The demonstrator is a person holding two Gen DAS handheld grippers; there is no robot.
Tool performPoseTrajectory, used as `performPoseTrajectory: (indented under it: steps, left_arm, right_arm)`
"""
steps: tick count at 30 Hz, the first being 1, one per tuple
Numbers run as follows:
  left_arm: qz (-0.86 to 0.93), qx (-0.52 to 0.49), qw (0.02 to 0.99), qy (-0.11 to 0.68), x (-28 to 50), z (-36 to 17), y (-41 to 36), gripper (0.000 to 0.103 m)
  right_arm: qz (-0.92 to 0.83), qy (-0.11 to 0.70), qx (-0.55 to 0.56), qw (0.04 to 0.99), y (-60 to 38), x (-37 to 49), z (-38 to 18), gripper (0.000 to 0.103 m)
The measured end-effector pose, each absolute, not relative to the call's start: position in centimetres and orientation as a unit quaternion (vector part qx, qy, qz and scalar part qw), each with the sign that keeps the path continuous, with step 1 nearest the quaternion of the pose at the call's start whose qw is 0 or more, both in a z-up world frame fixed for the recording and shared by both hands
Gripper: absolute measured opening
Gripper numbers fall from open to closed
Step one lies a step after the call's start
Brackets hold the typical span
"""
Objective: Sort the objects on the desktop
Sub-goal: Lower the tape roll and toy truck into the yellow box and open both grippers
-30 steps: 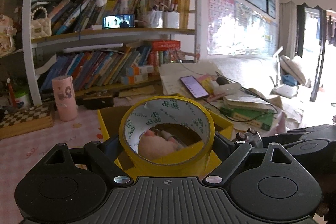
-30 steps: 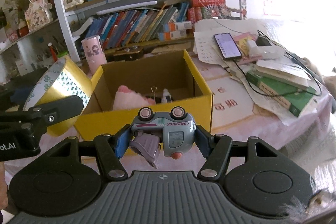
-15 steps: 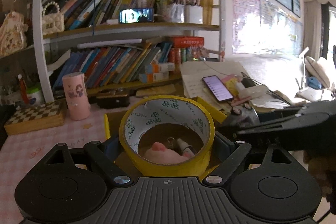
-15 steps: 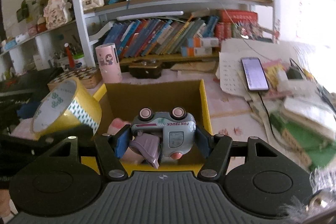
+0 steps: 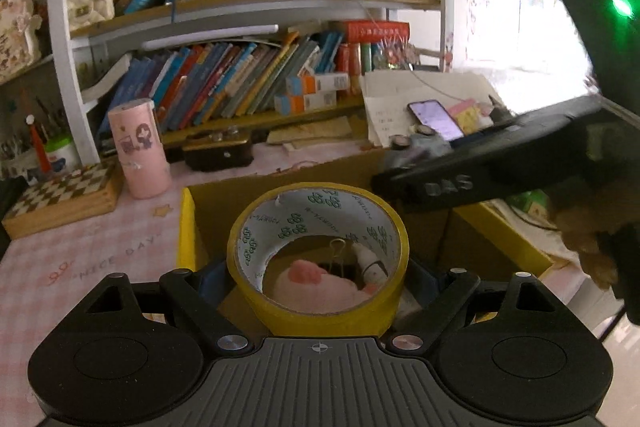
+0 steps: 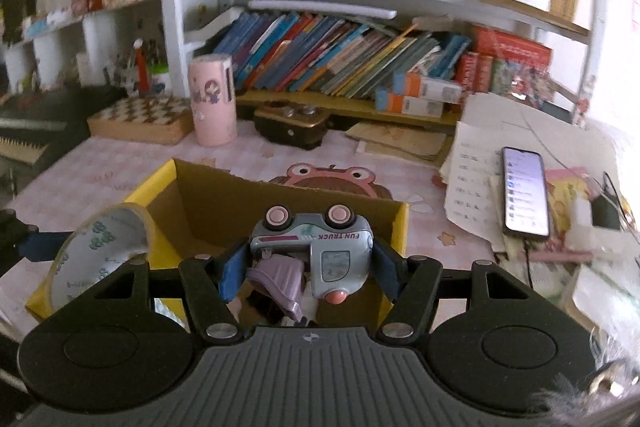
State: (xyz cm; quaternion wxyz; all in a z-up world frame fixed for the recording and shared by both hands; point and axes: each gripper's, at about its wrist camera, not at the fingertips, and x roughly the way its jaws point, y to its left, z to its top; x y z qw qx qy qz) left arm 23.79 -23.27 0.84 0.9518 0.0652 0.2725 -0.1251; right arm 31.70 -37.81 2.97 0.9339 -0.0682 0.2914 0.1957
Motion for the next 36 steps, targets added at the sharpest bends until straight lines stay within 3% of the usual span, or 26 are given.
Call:
performPoseTrajectory:
  steps: [15,24,27,31,36]
  left_arm:
    - [-0.123,0.076,0.936,0.320,25.9,-1.8,-24.2,0.091]
    - [-0.105,0.089,0.949,0.284,24.6,-1.8,-24.1,0.094]
    - [-0.115,0.091,0.953,0.267,23.9,-1.5,-24.0,0.098]
    - [-0.117,0.097,0.957,0.246,23.1,-1.0,-24.2,0.099]
    - [-0.109,0.091,0.960,0.240,22.0,-0.4,-23.9,0.099]
  right_arm:
    - [0.233,0.380,-0.104,0.889,-34.1,38.1,-0.3,0.061]
    - [0.258,0.454,-0.044,0.852,-33.7,40.5,-2.3,0.062]
    - [0.262,0.464,-0.022,0.846,-33.9,40.7,-2.4,0.062]
    - [0.265,0.453,-0.002,0.851,-34.4,40.5,-2.0,0.074]
    - [0.260,0.422,0.002,0.869,-35.0,39.2,-0.5,0.075]
